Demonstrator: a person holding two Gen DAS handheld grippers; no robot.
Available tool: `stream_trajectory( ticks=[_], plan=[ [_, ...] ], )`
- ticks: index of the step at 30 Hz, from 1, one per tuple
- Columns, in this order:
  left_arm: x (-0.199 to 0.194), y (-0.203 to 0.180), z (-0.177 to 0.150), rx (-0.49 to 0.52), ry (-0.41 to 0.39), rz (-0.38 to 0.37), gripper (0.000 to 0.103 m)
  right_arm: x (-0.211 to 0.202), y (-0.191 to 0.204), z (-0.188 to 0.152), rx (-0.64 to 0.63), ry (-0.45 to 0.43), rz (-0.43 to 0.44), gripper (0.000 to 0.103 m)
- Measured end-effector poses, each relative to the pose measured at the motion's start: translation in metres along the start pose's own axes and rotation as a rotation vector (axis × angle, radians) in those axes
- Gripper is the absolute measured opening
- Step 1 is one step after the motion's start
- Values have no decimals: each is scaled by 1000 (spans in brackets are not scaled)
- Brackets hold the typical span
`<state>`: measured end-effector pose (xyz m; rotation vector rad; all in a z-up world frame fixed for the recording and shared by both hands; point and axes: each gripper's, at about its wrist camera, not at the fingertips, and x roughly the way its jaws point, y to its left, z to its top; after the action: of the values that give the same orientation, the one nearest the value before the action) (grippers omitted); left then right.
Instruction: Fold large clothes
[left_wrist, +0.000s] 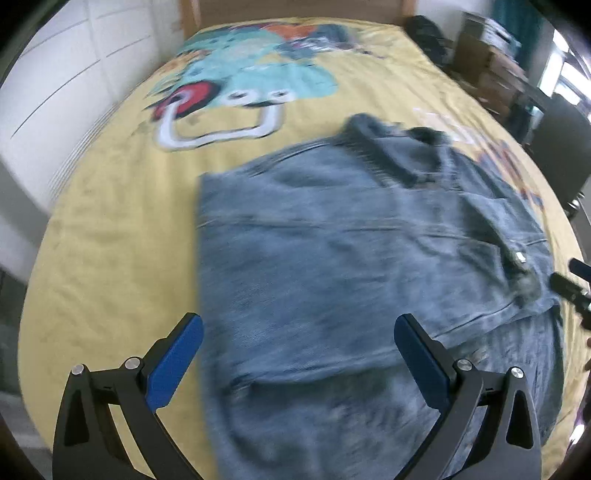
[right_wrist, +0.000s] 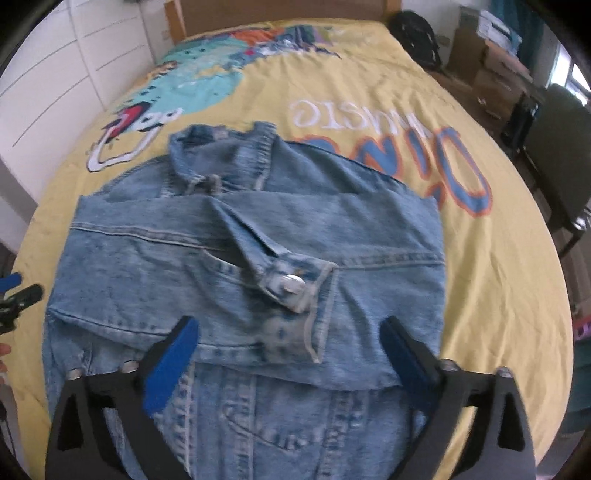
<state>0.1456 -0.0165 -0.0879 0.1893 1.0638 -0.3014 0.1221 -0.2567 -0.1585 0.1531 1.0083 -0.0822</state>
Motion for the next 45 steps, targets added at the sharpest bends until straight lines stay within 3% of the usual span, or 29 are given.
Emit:
stream_trajectory(
  ticks=[8,13,19,23,29,32,37,40,45],
  plan=[
    [71,-61,3,85,18,4,102,37,17,-24,-29,-19,-63,103],
    [91,-33,-9,39,64,-1,102,67,-8,-40,-9,36,-112,103],
    [88,-2,-15,44,49,-40,102,67,-48,-43,74,35,-14,103],
    [90,4,-21,11,42,-58,103,72,-41,-44,32,39,-37,103],
    [83,3,-20,4,80,-84,102,73,-47,-45,64,37,-9,103],
    [66,5,-18,-15,109,-79,102,52,-49,-45,94,12,-10,103],
    [17,9,-31,3,59,-80,102,3,-53,-55,43,-49,-40,103],
    [-7,17,-46,12,78,-80,102,-21,-61,-74,31,-49,-47,103],
    [-27,33,-88,40,139,-14,102,-40,-90,-122,53,13,-50,103]
  ],
)
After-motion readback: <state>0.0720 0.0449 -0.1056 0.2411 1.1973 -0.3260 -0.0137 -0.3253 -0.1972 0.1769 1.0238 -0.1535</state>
